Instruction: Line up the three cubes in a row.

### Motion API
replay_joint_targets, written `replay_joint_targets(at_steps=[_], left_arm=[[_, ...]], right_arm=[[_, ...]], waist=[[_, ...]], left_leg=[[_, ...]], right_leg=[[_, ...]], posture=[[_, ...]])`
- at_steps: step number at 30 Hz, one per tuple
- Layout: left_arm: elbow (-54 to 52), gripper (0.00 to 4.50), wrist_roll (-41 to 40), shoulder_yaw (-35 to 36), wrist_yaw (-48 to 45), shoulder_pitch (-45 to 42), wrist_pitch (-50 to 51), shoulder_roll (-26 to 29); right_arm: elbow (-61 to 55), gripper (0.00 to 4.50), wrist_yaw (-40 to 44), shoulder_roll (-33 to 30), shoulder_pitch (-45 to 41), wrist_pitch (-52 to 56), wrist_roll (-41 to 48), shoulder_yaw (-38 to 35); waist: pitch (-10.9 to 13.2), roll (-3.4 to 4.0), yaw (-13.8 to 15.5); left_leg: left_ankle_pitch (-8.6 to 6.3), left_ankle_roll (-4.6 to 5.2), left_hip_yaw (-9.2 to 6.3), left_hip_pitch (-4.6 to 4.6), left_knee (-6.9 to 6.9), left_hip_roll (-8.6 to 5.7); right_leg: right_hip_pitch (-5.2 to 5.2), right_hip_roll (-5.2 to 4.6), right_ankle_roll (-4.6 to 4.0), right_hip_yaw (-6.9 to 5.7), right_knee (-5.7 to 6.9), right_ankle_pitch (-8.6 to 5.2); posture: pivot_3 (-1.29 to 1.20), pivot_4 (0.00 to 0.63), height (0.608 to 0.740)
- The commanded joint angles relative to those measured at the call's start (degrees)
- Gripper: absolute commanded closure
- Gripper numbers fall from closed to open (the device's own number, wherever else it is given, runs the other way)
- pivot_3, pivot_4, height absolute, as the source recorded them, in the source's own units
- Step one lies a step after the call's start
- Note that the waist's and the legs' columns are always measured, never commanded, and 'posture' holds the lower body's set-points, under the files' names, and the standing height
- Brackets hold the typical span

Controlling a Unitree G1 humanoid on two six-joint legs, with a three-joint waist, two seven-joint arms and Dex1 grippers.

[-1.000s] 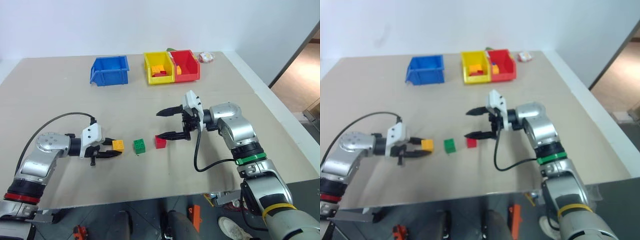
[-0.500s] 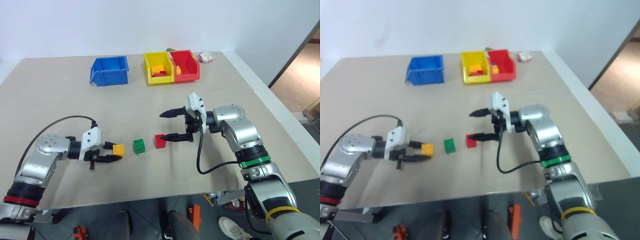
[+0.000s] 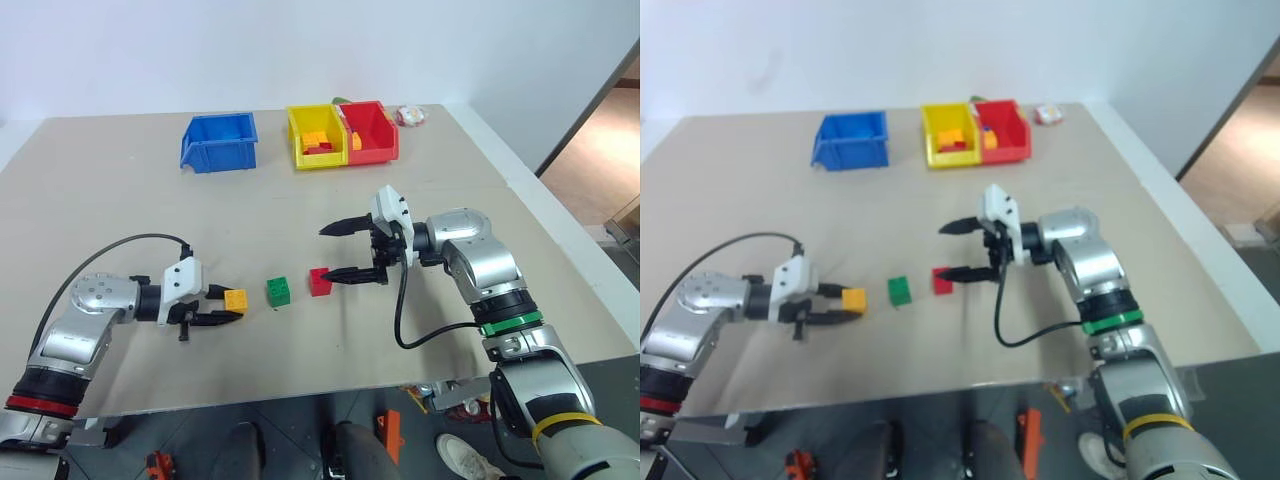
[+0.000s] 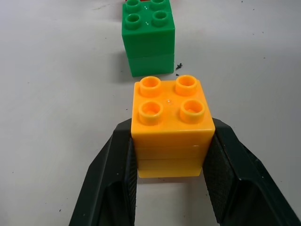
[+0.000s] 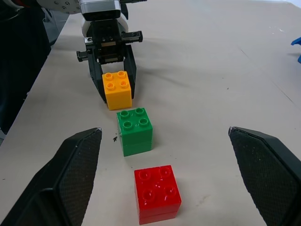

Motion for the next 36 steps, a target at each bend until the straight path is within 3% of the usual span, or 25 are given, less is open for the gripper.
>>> replay_joint_targets(at_steps=[1,11,13,19,20,29,36], left_arm=[[-0.16,3.17,0.13,1.90,-0.47,-0.11,0.06,2.28],[2.08,3.17,0.91,1.18,-0.64,-1.18,-1.11,2.92],[3.53,2.14,2.18,0.58,-0.64,-1.90,-3.00,2.83],[4.30,0.16,2.30,0.52,-1.21,-3.22,-3.11,1.91],[3.59,0.03,2.14,0.60,-1.25,-3.35,-2.72,2.03],[-9.33,0.03,-3.00,2.97,-1.29,-1.51,7.03,4.62],[-22.61,0.03,-15.95,12.59,6.97,-1.46,28.63,7.46]], right_arm=[[-1.47,0.00,0.33,-0.67,-1.11,-0.41,0.20,-0.74],[-1.29,0.00,-0.20,-0.43,-0.88,-0.64,0.03,-0.62],[-1.30,0.00,-0.25,-0.47,-0.83,-0.65,0.04,-0.64],[-1.35,0.00,-0.33,-0.67,-0.69,-0.61,-0.08,-0.57],[-1.35,0.00,-0.35,-0.69,-0.68,-0.58,-0.08,-0.58],[-1.48,0.00,-0.42,-0.85,-0.74,-0.42,0.09,-0.78],[-3.84,0.00,-2.55,-1.05,-1.58,3.56,2.84,-3.51]], waist=[[0.00,0.00,-0.02],[0.00,0.00,-0.04],[0.00,0.00,-0.04],[0.00,0.00,0.07],[0.00,0.00,0.08],[0.00,0.00,0.03],[0.01,0.00,-0.05]], left_leg=[[0.00,0.00,0.00,0.00,0.00,0.00],[0.00,0.00,-0.01,0.04,-0.04,0.05],[0.00,0.00,-0.01,0.04,-0.03,0.05],[0.00,0.00,0.02,0.01,0.00,0.04],[0.00,0.00,0.02,0.01,0.00,0.03],[0.00,-0.01,0.02,0.00,0.00,0.04],[0.00,0.00,-0.05,0.02,-0.01,0.04]], right_leg=[[0.00,0.01,0.00,0.00,0.01,0.00],[0.00,0.06,0.01,0.00,0.03,0.00],[0.00,0.06,0.01,-0.01,0.03,0.00],[0.00,0.04,-0.02,0.00,0.05,-0.02],[0.00,0.03,-0.02,0.01,0.05,-0.02],[0.00,0.04,0.15,0.04,0.05,0.07],[0.01,0.07,0.16,0.00,0.05,0.07]], posture=[[0.00,0.150,0.740],[0.00,0.150,0.740],[0.00,0.150,0.740],[0.00,0.150,0.740],[0.00,0.150,0.740],[0.00,0.150,0.740],[0.00,0.150,0.740]])
